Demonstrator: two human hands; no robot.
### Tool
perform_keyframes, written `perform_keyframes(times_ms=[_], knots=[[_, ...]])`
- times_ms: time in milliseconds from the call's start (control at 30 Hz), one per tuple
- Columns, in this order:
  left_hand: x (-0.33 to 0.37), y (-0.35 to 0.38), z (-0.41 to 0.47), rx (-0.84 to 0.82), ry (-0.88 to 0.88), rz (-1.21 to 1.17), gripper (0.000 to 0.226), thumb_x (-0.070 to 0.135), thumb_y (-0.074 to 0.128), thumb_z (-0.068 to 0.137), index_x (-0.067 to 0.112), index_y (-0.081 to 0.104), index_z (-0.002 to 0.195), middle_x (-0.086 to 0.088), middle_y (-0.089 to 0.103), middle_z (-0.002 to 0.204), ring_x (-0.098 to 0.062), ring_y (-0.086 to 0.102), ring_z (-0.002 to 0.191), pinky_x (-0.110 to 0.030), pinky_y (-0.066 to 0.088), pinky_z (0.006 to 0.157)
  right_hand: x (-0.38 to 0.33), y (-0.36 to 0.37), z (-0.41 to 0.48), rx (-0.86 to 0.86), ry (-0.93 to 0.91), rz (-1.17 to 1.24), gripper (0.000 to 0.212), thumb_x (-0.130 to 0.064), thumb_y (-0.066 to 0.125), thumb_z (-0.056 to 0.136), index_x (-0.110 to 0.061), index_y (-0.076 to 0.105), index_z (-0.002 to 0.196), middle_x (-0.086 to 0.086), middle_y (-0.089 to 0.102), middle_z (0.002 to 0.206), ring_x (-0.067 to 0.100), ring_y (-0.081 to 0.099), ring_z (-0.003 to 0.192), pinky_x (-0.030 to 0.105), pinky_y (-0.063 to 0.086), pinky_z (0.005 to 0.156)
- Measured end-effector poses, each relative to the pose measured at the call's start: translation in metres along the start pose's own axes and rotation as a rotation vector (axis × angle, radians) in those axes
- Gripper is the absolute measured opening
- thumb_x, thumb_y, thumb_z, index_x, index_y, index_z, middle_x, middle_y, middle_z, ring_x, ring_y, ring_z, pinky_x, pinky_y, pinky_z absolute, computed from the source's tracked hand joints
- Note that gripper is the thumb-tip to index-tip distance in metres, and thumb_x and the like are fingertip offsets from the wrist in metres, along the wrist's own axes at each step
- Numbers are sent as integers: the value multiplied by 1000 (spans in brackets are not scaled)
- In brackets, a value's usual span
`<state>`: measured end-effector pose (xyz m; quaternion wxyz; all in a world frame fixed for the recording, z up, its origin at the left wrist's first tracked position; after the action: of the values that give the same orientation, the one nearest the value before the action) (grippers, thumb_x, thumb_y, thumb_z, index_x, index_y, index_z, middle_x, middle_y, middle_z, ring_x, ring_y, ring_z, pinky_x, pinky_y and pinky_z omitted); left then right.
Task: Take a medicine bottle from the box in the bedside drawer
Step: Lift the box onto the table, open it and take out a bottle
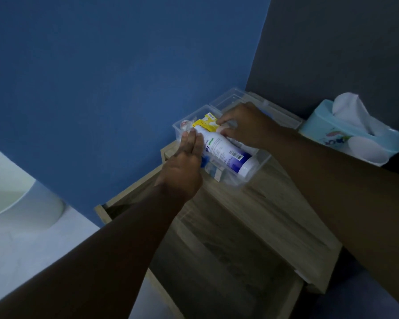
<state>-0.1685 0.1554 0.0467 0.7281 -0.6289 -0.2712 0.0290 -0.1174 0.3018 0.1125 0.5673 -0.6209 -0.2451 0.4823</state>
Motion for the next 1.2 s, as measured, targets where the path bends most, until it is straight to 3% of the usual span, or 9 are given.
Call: perform_keyframes(times_ms=[333,433,633,767,833,933,1033,1133,1200], knots=[[1,-1,-2,1,14,-37,89,-1,53,89,16,-1,158,-2,-12,166,-23,-8,153,-41,27,118,-6,12,4,-141,-47,-110,33,-32,59,98,-13,72,122,10,69,126,27,62,117,38,49,100],[1,-1,-2,-3,12,-49,89,-1,53,89,16,-1,158,-2,-13,166,-23,-8,153,-40,26,118,-6,15,4,-179,-71,-117,33,-34,56,99,-13,74,118,11,72,116,28,63,111,39,51,95],[1,0,-1,-9,6,-32,88,-1,52,89,15,-1,158,-3,-11,166,-24,-6,153,-39,28,117,-7,5,-5,-14,-75,-39,19,-22,61,94,-7,74,96,10,73,95,28,64,94,40,51,91],[1,-1,-4,-36,9,-19,88,-1,52,88,14,0,158,-4,-10,166,-24,-4,153,-39,28,118,-4,-15,-25,145,-9,64,31,-23,58,94,-10,68,121,11,70,112,26,65,105,35,51,90],[3,-5,-3,-73,33,2,86,0,50,88,13,1,158,-4,-8,167,-23,-5,154,-37,22,122,-3,-23,-41,181,15,74,32,-20,60,91,-9,69,119,14,68,108,28,66,100,38,53,89],[4,-18,-2,-129,67,76,80,6,49,90,11,7,157,-6,0,167,-22,2,154,-31,13,123,-9,-37,-70,241,24,159,31,-13,67,83,-7,72,113,16,68,107,27,69,95,43,55,89],[14,-41,-8,-25,84,52,70,8,48,91,5,20,155,-13,13,165,-27,17,152,-30,15,122,-16,-50,-97,331,44,246,36,-6,72,79,-5,73,114,15,69,109,25,70,96,44,58,88],[31,-62,-25,202,36,-283,56,5,49,90,6,45,145,-15,41,153,-30,41,140,-34,32,116,-21,-55,-119,361,88,336,35,-11,71,77,-11,74,112,9,68,107,20,70,92,41,60,85],[39,-59,-37,255,-43,-536,42,9,48,95,10,58,135,-11,57,139,-24,55,127,-26,41,106,-24,-58,-132,353,90,354,37,-18,71,79,-16,73,116,6,67,107,15,71,87,35,60,84]])
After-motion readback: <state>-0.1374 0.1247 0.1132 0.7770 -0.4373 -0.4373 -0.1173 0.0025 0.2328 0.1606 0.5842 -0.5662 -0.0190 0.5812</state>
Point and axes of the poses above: each hand's wrist, its own z-axis towards the middle knuckle, its own y-axis out of the palm, x = y × z, the point moved 9 cm from there along z, towards the middle knuckle
